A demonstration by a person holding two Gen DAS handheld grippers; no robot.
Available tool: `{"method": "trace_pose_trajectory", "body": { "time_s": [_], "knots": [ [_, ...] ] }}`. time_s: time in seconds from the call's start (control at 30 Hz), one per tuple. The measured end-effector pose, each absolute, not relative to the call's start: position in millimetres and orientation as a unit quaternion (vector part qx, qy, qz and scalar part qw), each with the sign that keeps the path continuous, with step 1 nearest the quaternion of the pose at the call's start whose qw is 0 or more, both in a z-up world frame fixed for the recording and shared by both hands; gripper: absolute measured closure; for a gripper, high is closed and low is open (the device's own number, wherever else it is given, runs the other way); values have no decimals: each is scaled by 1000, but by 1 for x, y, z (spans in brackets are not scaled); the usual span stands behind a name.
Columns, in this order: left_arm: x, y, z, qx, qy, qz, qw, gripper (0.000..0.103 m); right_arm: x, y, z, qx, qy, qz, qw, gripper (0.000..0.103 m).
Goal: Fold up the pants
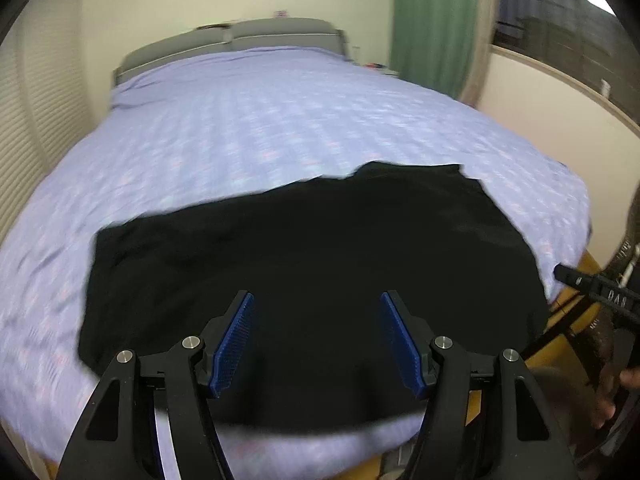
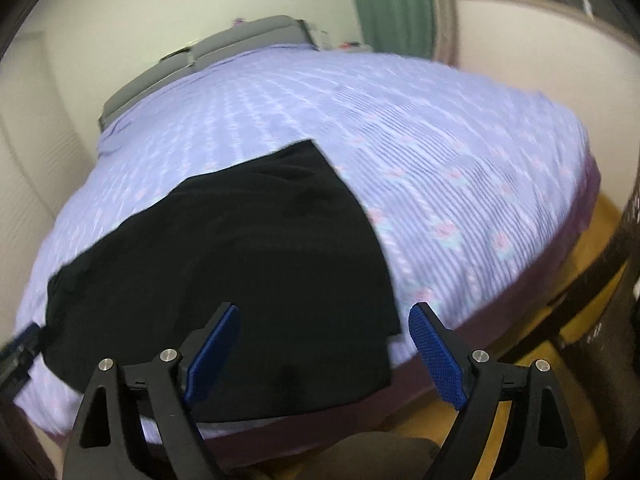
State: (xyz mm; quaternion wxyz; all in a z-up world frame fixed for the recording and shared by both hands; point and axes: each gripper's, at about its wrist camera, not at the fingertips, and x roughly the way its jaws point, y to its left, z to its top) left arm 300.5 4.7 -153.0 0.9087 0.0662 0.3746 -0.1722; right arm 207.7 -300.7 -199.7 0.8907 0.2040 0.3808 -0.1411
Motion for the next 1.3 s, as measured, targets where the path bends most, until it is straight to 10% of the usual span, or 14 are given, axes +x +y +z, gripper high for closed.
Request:
{"method": "trace_pose_trajectory", "body": {
  "time_s": [0.47, 0.9, 1.03, 1.17, 1.3],
  "knots": [
    [434, -182, -143, 337, 313, -431, 776, 39, 219, -330, -233, 254, 385, -164, 872, 16],
    [522, -235, -210, 346, 409, -542, 647, 39, 256, -340, -266, 287, 419, -150, 849, 20],
    [521, -246, -219, 359, 428, -552, 619, 40, 263, -337, -267, 278, 422, -139, 852, 34],
    [518, -256, -218, 361, 447, -558, 599, 89, 265, -332, -260, 272, 416, -128, 858, 74],
    [505, -258, -216, 386, 426, -561, 596, 96, 263, -327, -247, 273, 408, -108, 864, 95]
  ]
}}
